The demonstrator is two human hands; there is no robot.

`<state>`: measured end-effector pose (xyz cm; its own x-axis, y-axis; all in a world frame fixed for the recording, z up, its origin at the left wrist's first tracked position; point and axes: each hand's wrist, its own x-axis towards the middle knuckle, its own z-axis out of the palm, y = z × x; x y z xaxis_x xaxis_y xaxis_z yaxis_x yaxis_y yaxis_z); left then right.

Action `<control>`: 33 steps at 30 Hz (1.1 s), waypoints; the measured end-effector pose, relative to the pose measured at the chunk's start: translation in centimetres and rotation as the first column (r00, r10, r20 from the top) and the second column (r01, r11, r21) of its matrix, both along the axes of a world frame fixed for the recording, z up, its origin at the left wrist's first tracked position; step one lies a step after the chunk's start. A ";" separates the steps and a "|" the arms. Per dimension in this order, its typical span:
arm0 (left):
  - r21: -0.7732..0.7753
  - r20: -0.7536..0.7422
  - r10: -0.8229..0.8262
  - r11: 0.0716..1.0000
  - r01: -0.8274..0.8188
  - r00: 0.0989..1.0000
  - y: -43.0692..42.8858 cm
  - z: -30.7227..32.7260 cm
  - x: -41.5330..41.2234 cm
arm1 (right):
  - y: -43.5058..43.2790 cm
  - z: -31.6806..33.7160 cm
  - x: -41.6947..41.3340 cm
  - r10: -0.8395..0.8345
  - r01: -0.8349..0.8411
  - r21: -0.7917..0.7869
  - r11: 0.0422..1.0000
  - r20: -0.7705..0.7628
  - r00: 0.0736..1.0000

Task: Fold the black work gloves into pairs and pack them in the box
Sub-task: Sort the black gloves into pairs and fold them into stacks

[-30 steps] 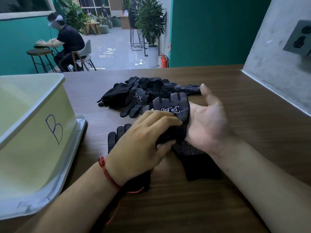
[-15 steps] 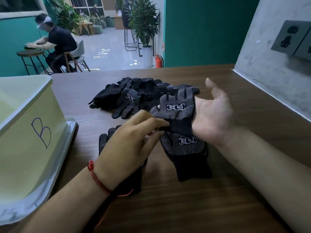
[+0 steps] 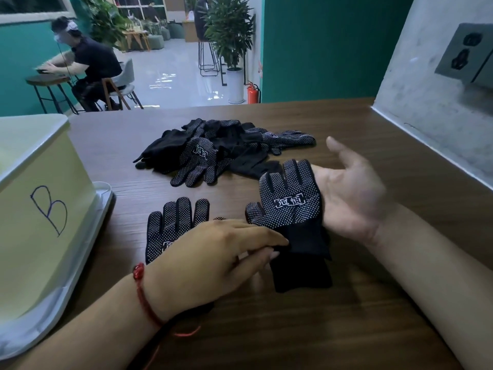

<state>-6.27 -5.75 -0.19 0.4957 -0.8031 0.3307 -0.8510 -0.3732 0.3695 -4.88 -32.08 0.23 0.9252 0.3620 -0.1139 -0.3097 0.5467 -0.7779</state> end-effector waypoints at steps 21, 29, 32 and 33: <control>0.099 -0.041 -0.071 0.992 0.075 0.997 -0.3 -0.1 -0.4 | -0.1 1.4 -0.5 -0.283 0.262 -0.152 0.953 -0.138 0.949; 0.138 0.011 -0.100 0.986 0.098 0.995 -0.4 -0.2 -0.4 | -0.7 1.1 0.2 -0.356 0.340 -0.265 0.902 -0.015 0.934; 0.133 0.004 -0.109 0.985 0.108 0.994 -0.4 -0.3 -0.2 | -0.5 1.2 0.3 -0.414 0.434 -0.387 0.814 0.138 0.900; 0.138 0.005 -0.109 0.985 0.107 0.994 -0.4 -0.3 -0.2 | -0.3 1.2 0.2 -0.424 0.469 -0.441 0.765 0.203 0.883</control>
<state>-6.52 -6.12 -0.46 0.4002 -0.8897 0.2195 -0.8933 -0.3253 0.3101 -4.68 -32.39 1.47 0.9829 -0.1699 -0.0710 -0.0412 0.1729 -0.9841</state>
